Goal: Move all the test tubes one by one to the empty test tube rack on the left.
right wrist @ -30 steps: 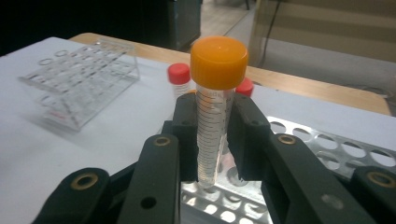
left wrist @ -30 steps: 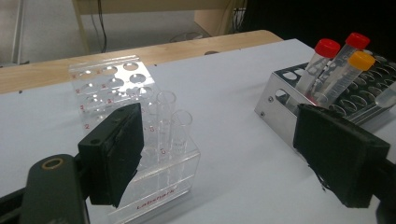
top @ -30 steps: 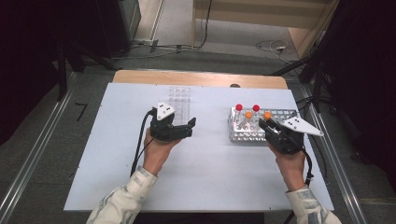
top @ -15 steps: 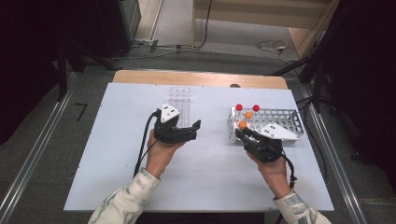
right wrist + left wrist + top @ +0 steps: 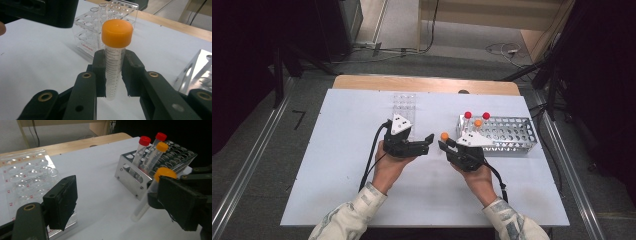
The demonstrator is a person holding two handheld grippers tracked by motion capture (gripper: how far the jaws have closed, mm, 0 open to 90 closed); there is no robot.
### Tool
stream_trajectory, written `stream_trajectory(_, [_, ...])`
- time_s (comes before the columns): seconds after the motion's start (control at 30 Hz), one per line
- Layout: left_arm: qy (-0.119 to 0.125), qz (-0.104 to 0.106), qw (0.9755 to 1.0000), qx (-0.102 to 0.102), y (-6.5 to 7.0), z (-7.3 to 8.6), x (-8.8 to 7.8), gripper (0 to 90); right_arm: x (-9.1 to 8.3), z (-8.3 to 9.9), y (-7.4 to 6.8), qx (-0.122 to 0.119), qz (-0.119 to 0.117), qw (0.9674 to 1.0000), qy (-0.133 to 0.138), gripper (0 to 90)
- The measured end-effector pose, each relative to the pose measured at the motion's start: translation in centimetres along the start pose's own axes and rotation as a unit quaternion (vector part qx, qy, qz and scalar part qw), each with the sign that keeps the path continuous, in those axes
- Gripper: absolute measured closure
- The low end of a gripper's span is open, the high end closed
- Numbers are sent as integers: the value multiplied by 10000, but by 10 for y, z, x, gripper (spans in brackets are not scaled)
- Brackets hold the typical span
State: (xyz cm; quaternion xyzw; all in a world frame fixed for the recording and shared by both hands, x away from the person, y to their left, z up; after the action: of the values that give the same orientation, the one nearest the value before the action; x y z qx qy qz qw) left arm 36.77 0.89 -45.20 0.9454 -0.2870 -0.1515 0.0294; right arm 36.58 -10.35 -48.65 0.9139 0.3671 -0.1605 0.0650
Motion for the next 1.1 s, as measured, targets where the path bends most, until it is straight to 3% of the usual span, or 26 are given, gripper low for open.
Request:
stream_trajectory(0.2, [34, 224, 9996, 146, 13, 3, 3, 265, 11, 4, -10, -42, -96, 9999, -89, 710])
stream_trajectory(0.3, [33, 238, 9995, 200, 15, 4, 4, 297, 15, 3, -16, -53, -162, 9998, -90, 710])
stream_trajectory(0.53, [-23, 343, 9989, 324, 18, 8, 5, 529, 20, 1, -23, -95, -224, 9997, -65, 710])
stream_trajectory(0.87, [-92, 418, 9985, 352, 19, 11, 7, 668, 22, -1, -25, -67, -248, 9997, -51, 710])
stream_trajectory(1.1, [-52, 397, 9986, 355, 18, 10, 7, 694, 22, -1, -24, -74, -258, 9996, -52, 696])
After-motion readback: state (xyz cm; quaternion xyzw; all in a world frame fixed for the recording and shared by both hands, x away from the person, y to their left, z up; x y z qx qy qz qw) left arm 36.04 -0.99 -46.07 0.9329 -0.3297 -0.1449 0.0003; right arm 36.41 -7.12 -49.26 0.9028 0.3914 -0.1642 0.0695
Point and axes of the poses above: each handheld gripper's, and its own axes: x roughly forward along the jaws, z roughly out of its underside, y roughly to its right, the point moved 9 cm from there along x, roughly forward along the jaws, and after that the axes turned 9 degrees about y, right-handed, at the moved point
